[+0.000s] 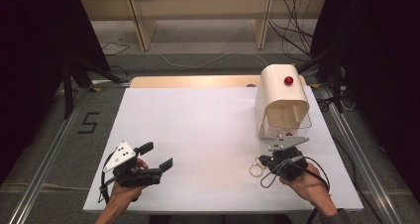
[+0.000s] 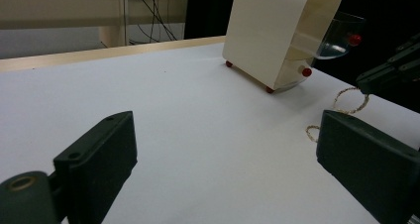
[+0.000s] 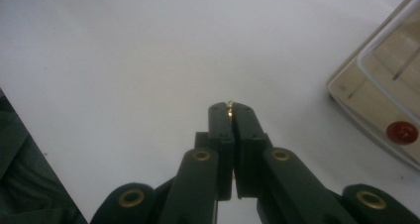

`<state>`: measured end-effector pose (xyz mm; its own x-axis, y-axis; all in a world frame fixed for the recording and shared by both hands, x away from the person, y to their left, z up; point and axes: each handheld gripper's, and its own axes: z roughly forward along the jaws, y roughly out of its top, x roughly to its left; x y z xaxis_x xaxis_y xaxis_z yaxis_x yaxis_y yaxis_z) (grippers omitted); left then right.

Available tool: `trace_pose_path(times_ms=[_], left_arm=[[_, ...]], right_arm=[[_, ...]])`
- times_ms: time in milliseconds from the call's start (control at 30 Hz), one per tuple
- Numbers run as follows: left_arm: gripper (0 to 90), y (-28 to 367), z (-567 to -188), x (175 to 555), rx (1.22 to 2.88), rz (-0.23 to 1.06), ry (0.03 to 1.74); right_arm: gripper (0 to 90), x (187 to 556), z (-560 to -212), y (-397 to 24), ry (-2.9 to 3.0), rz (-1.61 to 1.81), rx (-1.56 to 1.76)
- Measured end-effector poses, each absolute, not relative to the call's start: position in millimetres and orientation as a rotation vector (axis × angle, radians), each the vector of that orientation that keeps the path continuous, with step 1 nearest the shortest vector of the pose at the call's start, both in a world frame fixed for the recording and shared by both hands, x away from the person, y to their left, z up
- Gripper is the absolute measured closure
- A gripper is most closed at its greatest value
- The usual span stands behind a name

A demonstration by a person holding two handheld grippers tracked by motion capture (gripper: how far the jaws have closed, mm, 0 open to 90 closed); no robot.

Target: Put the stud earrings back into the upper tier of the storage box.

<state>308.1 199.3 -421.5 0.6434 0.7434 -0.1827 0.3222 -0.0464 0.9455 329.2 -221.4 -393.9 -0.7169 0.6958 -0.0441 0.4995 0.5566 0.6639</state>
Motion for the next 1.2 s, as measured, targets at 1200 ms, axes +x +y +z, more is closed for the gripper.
trace_pose_path(times_ms=[1200], left_arm=[[8.3,201,-421,308,1.627,0.436,0.898]], right_arm=[[88.3,351,-296,-252,2.242,1.138,0.943]])
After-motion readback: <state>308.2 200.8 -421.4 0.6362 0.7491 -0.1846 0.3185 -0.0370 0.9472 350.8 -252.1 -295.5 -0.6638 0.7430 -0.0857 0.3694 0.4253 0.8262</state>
